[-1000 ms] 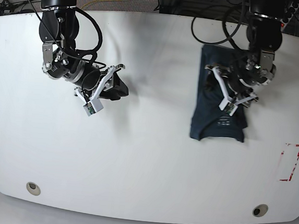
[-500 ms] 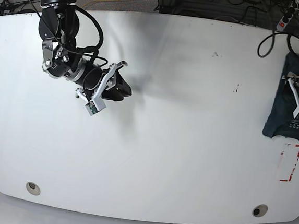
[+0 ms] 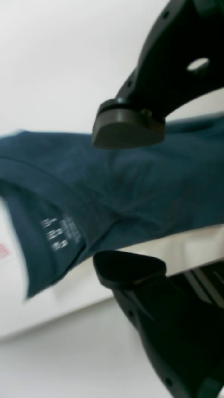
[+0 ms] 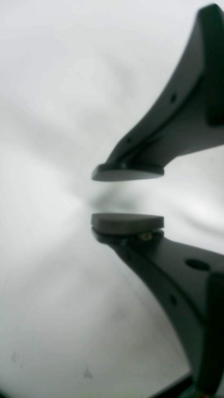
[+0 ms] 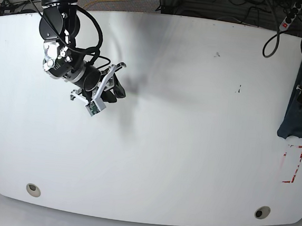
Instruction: Fold the T-shirt properly
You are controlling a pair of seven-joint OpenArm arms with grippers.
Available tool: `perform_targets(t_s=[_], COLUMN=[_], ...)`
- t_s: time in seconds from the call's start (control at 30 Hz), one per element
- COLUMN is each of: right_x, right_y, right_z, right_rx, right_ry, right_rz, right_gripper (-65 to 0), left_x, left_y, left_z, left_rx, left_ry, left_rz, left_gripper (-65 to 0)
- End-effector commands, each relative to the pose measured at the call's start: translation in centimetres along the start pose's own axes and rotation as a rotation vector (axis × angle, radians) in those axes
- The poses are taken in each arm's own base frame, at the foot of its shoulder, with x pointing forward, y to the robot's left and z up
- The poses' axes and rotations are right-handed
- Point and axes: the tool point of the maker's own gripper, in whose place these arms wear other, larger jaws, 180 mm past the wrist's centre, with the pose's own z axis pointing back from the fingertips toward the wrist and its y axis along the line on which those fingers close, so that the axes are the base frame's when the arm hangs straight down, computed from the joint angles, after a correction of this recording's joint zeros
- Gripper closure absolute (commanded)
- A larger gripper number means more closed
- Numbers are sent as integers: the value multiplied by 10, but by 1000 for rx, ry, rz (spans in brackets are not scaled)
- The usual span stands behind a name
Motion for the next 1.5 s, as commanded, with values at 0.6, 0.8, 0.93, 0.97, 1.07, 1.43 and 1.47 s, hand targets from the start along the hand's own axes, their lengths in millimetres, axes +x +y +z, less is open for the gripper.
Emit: perform_targets(t_s=[0.6, 0.8, 0.93, 0.97, 1.07, 1.43, 1.47], right_x=[-23, -74, -107, -114, -141, -216, -224], right_y=[-66, -61, -52, -50, -34, 39, 47], right_z=[42, 66, 85, 89, 101, 151, 155], right_rx=[-363, -381, -393, -395, -386, -343, -343], right_ry=[-385, -346, -326, -320, -281, -119, -97], right_rz=[102, -19, -103, -120, -173, -355, -373], right_gripper=[-159, -159, -159, -159, -159, -159, -159], left_x=[81, 47, 25, 19, -6, -91, -98], left_y=[-145, -187, -210, -216, -237, -301, -306], left_z=[23, 46, 69, 74, 93, 149, 153], left_rx=[71, 63, 47, 42, 19, -87, -97], left_ry=[-611, -542, -480, -461, -380, -85, -61], left_rz=[447, 532, 566, 572, 595, 621, 620], left_gripper=[-472, -471, -461, -446, -394, -389, -389])
